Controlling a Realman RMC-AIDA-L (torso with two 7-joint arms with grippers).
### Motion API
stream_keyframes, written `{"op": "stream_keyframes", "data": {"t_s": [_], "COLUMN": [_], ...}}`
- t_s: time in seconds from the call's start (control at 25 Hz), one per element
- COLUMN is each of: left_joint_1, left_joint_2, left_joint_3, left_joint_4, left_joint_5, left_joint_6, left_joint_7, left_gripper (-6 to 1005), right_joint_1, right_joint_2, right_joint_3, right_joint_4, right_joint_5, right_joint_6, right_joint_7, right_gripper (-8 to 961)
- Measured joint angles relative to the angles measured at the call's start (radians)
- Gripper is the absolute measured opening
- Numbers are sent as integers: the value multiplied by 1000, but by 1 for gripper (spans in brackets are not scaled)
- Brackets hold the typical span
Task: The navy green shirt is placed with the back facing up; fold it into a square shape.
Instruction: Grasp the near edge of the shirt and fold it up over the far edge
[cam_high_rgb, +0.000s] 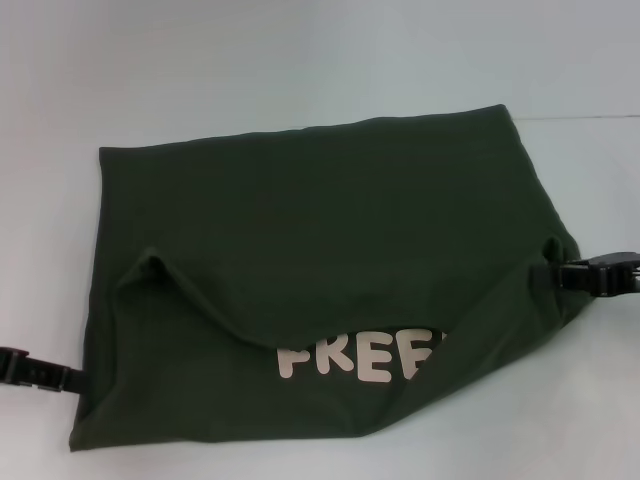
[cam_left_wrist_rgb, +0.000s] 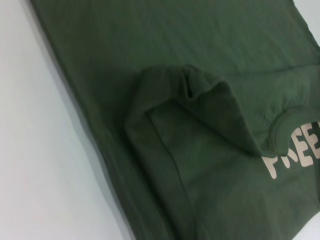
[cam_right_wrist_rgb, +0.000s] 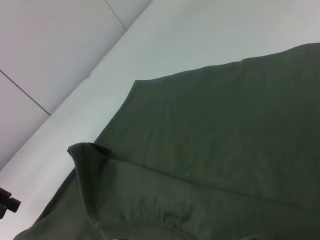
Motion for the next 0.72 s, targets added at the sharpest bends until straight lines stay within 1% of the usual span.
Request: {"op": "stream_keyframes", "data": {"t_s": [0.08, 0.28, 0.6, 0.72], "left_joint_1": [2, 10, 17, 13], "left_joint_2": [-1, -9, -30, -33], "left_joint_3": [0, 7, 11, 18], "left_joint_4": [-8, -11, -13, -27], "left_joint_5": [4, 20, 51, 53], "left_joint_6": [5, 11, -9, -13], "left_joint_7": [-10, -19, -38, -38], "left_gripper": [350, 598, 674, 672], "right_joint_1": [0, 5, 11, 13], "right_joint_2": [0, 1, 2, 2], "right_joint_3": [-7, -23, -37, -38], "right_joint_4": [0, 0, 0, 0], "right_joint_5": [0, 0, 0, 0], "right_joint_6": [3, 17, 32, 35], "right_joint_7": [-1, -1, -1, -1], "right_gripper": [48, 49, 49, 49]}}
